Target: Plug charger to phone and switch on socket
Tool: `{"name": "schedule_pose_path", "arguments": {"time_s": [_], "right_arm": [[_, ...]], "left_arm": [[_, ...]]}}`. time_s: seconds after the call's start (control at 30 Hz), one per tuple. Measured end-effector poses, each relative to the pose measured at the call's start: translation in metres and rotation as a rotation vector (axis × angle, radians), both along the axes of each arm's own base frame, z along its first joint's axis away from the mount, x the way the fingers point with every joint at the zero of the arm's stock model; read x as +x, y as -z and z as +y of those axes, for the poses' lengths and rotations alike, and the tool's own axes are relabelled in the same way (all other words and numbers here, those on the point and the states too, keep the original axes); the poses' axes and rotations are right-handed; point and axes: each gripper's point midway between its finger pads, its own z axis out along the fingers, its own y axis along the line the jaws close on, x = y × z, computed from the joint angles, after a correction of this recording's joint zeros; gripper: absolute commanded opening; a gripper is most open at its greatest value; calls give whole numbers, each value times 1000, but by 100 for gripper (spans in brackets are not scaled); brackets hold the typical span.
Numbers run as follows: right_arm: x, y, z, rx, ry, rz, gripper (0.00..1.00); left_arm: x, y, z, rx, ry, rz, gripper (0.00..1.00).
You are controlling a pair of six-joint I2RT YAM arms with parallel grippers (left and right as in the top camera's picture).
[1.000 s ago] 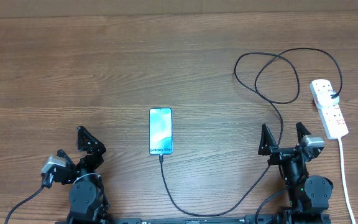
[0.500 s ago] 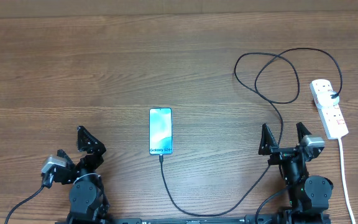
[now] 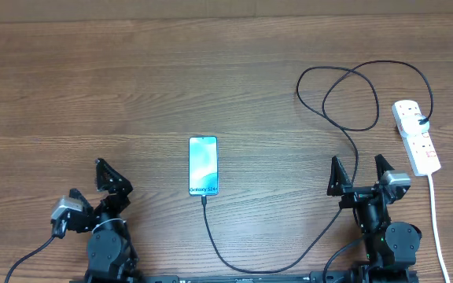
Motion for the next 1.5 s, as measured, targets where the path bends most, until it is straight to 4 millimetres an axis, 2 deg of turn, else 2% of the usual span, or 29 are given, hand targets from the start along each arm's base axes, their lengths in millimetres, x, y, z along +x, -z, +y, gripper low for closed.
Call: {"name": "schedule_pose_path", "arguments": {"time_s": [0.17,0.4,0.57,1.07,1.5], "right_arm": [[0,0,0,0,0,0,100],[0,0,0,0,0,0,100],[0,0,0,0,0,0,100],[0,0,0,0,0,0,100],[0,0,0,0,0,0,100]], "left_arm": [[6,4,-5,85,51,42,100],[19,10,-38,358,283,165,99],[22,12,-53,465,375,192,100],[24,16,-73,581,504,208,100],[24,16,-76,592,521,205,100]]}}
